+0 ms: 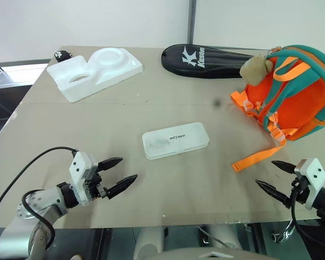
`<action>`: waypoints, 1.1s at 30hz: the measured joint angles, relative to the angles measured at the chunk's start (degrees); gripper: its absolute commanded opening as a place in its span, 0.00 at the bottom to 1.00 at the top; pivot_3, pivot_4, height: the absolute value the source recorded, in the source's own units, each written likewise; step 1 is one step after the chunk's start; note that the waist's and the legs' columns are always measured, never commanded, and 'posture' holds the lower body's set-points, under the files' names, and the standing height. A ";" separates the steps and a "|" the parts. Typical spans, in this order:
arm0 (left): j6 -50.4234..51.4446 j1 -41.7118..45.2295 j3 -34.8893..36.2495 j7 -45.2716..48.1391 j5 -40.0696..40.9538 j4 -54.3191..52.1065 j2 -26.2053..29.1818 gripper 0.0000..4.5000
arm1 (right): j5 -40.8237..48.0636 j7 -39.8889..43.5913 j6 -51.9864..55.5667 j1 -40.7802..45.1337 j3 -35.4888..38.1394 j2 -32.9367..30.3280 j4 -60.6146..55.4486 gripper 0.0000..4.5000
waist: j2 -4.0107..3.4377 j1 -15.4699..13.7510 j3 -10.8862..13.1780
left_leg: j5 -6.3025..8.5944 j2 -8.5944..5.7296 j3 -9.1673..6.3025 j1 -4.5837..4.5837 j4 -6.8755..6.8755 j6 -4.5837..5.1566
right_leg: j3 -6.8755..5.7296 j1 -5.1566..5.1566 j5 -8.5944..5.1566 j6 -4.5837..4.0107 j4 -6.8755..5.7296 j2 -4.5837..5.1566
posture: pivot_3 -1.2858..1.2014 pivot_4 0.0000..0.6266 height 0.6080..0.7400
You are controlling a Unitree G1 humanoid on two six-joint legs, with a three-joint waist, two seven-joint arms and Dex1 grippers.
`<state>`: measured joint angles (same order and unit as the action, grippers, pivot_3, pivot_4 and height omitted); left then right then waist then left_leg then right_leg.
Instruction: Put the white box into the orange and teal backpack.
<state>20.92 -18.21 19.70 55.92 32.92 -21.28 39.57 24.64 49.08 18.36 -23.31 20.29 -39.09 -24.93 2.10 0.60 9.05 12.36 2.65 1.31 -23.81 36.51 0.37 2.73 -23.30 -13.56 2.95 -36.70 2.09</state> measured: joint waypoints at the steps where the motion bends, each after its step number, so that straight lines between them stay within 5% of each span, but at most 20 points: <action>1: 0.03 0.04 0.00 -0.03 0.00 0.00 0.00 1.00 | 0.00 0.00 -0.01 0.00 0.00 0.00 0.00 0.98 | 0.00 0.00 0.00 | 0.00 0.00 0.00 0.00 0.00 0.00 | 0.00 0.00 0.00 0.00 0.00 0.00 | 0.52 0.24 1.00; 9: 6.59 8.70 0.10 -9.97 3.98 -0.05 -4.58 1.00 | 1.36 -10.55 11.25 15.49 -9.78 4.62 -5.45 0.98 | 0.02 0.41 -0.02 | 0.00 -0.01 -0.01 0.04 0.06 0.00 | 0.00 0.00 0.04 -0.01 -0.07 -0.11 | 0.52 0.24 1.00; 10: 7.85 9.34 0.18 -12.07 4.44 -0.11 -5.32 0.85 | 1.60 -12.69 14.52 19.29 -11.23 5.78 -5.23 0.83 | 0.02 0.35 -0.02 | 0.00 -0.01 -0.01 0.04 0.06 0.00 | 0.00 -0.01 0.04 -0.02 -0.07 -0.11 | 0.52 0.24 1.00; 14: 12.29 12.56 0.80 -21.23 5.63 -1.02 -8.66 0.56 | -0.11 -20.63 21.18 31.23 -16.65 11.98 0.04 0.53 | 0.10 -0.11 -0.06 | 0.00 -0.13 -0.06 -0.06 0.02 0.00 | -0.05 0.00 0.05 -0.02 -0.05 -0.09 | 0.52 0.24 1.00; 15: 13.41 15.81 -0.02 -26.57 5.16 -1.23 -11.90 0.40 | -3.98 -26.09 21.98 38.90 -19.81 17.57 5.69 0.38 | 0.06 0.31 -0.02 | -0.01 -0.15 -0.02 -0.08 0.07 0.00 | 0.02 -0.06 0.09 -0.01 -0.08 -0.10 | 0.52 0.24 1.00; 18: 14.82 18.30 -1.14 -33.65 3.67 -2.35 -14.64 0.10 | -8.31 -31.06 22.23 44.81 -24.93 21.11 9.67 0.06 | 0.18 0.11 -0.11 | -0.01 -0.19 -0.12 -0.05 0.04 0.00 | -0.05 0.00 0.20 0.18 -0.16 -0.11 | 0.52 0.24 1.00; 19: 15.66 18.83 -1.40 -36.31 2.40 -2.04 -15.49 0.01 | -9.93 -32.89 22.20 46.50 -25.28 22.63 12.36 0.01 | 0.17 -0.01 -0.12 | -0.01 -0.20 -0.12 -0.04 0.04 0.00 | -0.05 0.00 0.21 0.18 -0.16 -0.11 | 0.52 0.24 1.00; 26: 21.32 21.23 -9.95 -45.06 -4.66 -1.60 -18.06 0.01 | -17.66 -35.94 20.02 50.65 -30.62 25.91 25.71 0.01 | 0.17 0.13 -0.11 | -0.01 -0.27 -0.11 -0.14 0.00 -0.01 | -0.05 -0.04 0.22 0.20 -0.11 -0.05 | 0.52 0.24 1.00; 33: 22.17 22.67 -13.58 -42.38 -7.16 0.07 -15.98 0.01 | -15.35 -28.76 22.53 47.70 -31.05 24.16 20.68 0.01 | 0.14 0.17 -0.10 | -0.01 -0.26 -0.17 -0.08 -0.04 0.00 | -0.08 -0.05 0.21 0.19 -0.19 -0.08 | 0.52 0.24 1.00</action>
<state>43.10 4.46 6.11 13.54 25.76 -21.20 23.60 9.29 20.32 40.89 24.40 -10.75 -14.93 -4.25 2.24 0.77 8.95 12.35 2.39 1.14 -23.90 36.47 0.37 2.64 -23.35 -13.34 3.14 -36.89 2.01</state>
